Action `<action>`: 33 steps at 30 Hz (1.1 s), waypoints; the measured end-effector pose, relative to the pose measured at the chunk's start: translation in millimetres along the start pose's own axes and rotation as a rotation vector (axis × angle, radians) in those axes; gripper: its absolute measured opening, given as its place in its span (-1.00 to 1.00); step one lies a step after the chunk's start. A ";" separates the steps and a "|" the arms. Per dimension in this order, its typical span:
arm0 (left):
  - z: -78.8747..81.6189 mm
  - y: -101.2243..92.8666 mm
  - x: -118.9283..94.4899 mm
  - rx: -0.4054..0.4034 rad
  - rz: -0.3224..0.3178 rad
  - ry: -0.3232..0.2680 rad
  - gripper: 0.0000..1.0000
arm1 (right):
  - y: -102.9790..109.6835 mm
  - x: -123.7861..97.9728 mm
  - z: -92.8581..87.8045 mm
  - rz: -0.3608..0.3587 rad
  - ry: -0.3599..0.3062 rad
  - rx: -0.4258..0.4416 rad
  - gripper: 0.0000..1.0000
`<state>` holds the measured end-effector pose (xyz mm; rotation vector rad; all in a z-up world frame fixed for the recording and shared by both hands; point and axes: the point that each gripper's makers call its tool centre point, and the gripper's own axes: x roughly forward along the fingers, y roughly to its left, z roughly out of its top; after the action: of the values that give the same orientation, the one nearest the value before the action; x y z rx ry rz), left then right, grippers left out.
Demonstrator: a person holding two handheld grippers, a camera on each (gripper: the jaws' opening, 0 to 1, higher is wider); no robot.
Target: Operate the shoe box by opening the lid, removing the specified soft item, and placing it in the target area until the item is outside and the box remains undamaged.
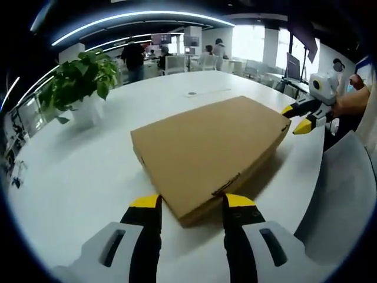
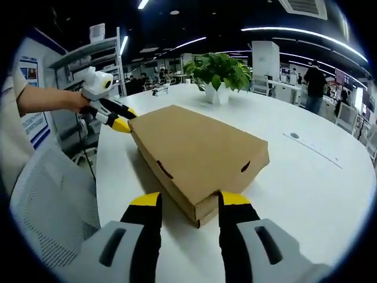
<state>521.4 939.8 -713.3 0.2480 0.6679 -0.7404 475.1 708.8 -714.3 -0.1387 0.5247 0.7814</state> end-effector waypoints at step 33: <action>-5.4 -1.9 -19.7 -0.096 0.007 0.000 0.01 | 18.9 -5.0 6.9 -0.008 -0.040 0.017 -0.42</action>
<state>506.7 951.5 -704.8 0.1623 0.7008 -0.6991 461.7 721.2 -704.5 -0.1092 0.4921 0.7703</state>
